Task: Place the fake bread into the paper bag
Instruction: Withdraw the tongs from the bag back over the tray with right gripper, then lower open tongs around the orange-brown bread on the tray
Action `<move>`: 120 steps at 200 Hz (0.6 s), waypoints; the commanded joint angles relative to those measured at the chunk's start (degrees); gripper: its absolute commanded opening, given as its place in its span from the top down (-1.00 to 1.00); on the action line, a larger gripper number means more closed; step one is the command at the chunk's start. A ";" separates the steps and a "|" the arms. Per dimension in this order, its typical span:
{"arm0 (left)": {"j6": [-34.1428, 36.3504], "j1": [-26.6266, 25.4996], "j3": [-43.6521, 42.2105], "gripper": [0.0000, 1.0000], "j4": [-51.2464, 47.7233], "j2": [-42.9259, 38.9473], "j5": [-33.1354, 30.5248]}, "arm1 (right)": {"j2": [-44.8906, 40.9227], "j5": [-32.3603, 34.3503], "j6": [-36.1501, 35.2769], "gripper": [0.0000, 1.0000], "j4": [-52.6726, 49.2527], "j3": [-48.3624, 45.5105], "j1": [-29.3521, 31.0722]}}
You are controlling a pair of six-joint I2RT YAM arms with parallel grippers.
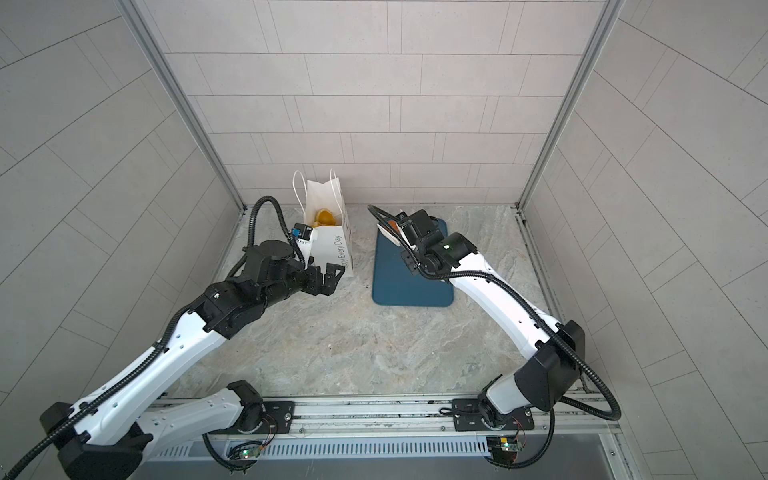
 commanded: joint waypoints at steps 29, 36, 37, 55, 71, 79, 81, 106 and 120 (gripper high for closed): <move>-1.76 -1.31 -0.56 -1.00 4.09 1.47 0.21 | 6.26 8.62 -0.47 -0.10 -0.75 1.32 -0.65; -1.88 -1.31 -0.75 -1.00 4.41 1.55 0.40 | 7.44 9.39 -0.43 -0.11 -0.78 1.54 -0.70; -1.97 -1.31 -0.83 -1.00 4.48 1.55 0.42 | 7.66 9.49 -0.45 -0.11 -0.80 1.55 -0.67; -2.57 -1.56 -1.47 -1.00 5.51 2.05 0.75 | 10.86 11.47 -0.73 -0.11 0.00 1.85 -0.84; -3.13 -1.57 -2.11 -1.00 6.44 2.10 0.55 | 14.00 13.04 -0.48 -0.10 0.30 2.79 -0.98; -3.20 -1.57 -2.50 -1.00 6.75 2.09 0.32 | 15.44 13.53 -0.50 -0.10 0.44 3.31 -1.08; -3.25 -1.60 -2.56 -1.00 6.81 2.09 0.26 | 15.75 13.72 -0.48 -0.10 0.52 3.38 -1.09; -3.47 -1.62 -3.51 -1.00 7.18 1.82 -0.16 | 19.97 14.54 -0.47 -0.11 1.34 5.13 -1.70; -3.55 -1.58 -3.99 -1.00 7.18 1.66 -0.39 | 21.94 14.66 -0.54 -0.11 1.70 6.17 -1.90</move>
